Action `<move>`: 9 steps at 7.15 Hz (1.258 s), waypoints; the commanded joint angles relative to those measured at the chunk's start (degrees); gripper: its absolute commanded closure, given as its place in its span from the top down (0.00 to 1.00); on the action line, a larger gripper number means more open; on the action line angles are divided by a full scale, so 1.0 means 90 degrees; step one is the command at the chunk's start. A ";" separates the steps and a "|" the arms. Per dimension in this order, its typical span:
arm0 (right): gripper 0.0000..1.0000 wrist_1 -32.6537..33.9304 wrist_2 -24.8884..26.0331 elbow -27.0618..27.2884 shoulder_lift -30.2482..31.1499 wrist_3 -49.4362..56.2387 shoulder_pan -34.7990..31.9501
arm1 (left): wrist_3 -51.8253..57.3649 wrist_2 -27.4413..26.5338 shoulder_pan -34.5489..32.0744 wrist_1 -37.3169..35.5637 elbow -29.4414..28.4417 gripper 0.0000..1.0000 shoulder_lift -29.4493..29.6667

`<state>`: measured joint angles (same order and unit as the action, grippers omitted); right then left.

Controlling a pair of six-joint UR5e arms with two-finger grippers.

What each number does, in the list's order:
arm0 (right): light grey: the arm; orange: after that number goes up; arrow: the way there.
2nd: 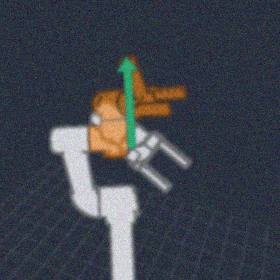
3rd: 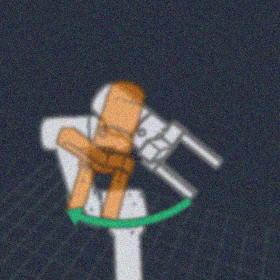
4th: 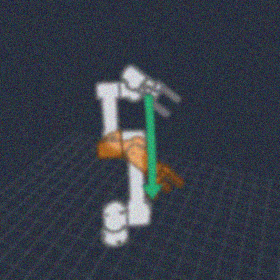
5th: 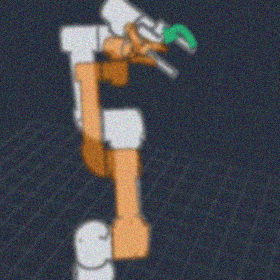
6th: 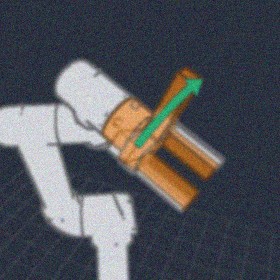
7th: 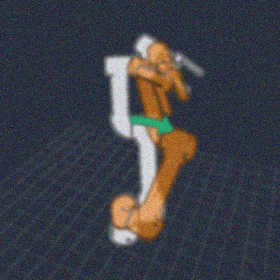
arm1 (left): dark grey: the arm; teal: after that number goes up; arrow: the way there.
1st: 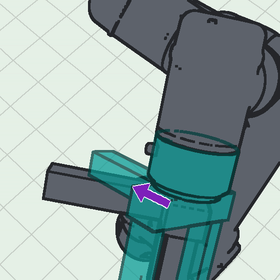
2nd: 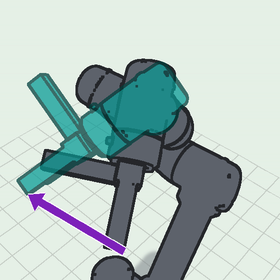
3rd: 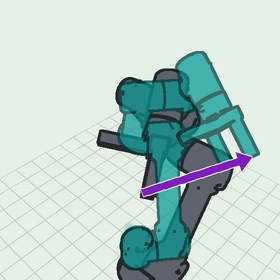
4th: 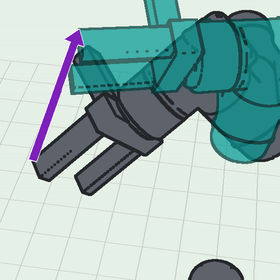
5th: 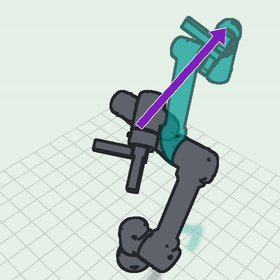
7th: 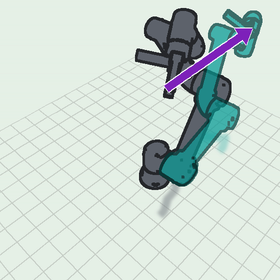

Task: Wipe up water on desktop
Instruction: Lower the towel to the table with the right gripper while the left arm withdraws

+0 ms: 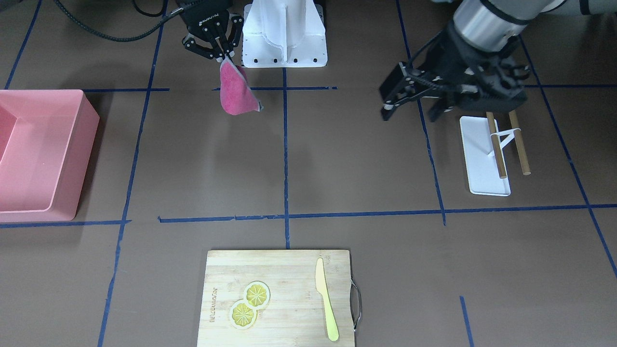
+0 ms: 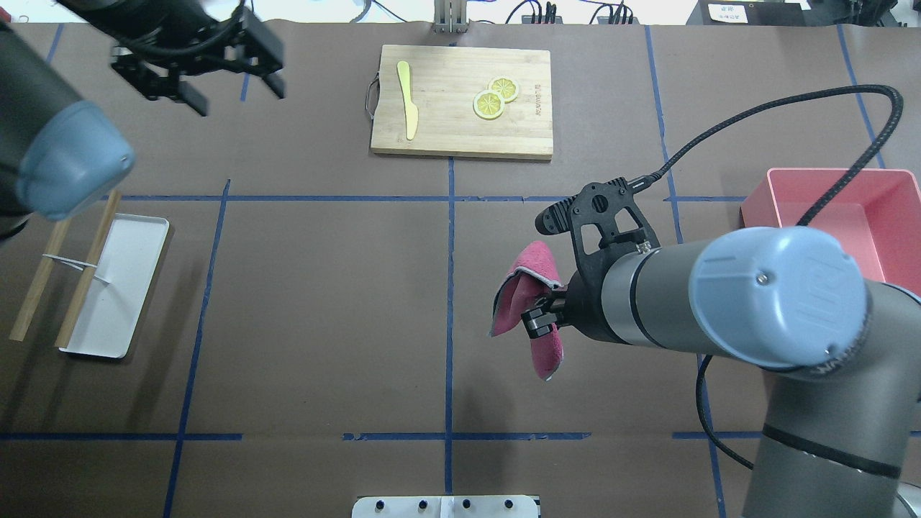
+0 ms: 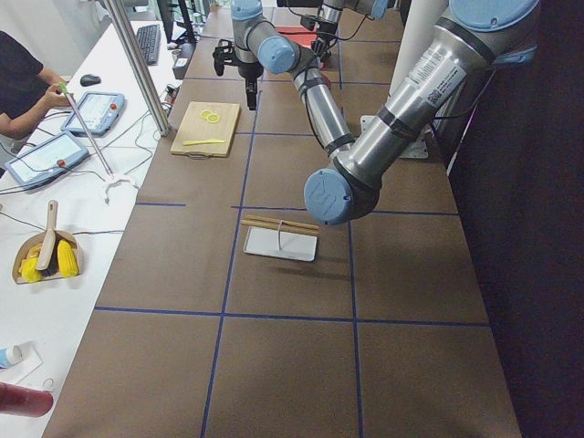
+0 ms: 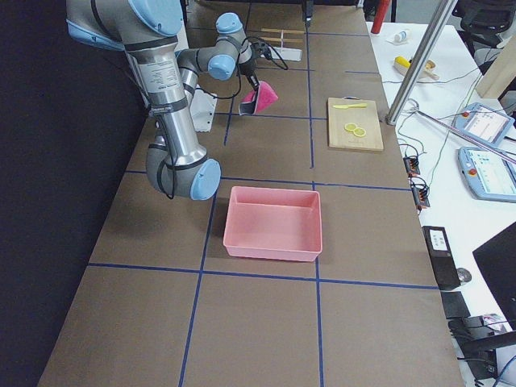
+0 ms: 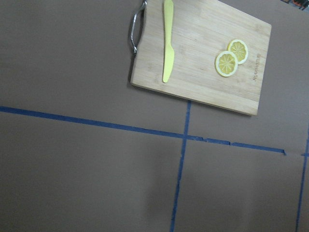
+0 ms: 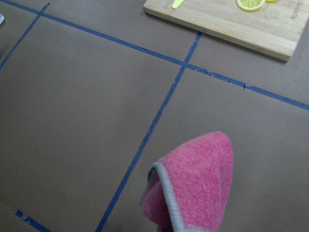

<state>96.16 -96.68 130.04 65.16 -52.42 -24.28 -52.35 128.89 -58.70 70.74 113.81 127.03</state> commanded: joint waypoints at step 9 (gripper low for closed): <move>0.00 0.0000 -0.2558 -0.2902 -0.0199 -0.1275 -0.1274 | 0.2906 -0.0766 -0.0645 -0.0956 0.1202 1.00 -0.2044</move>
<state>96.22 -119.64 107.40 63.49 -63.96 -32.96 -26.21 122.01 -64.48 62.13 124.66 108.80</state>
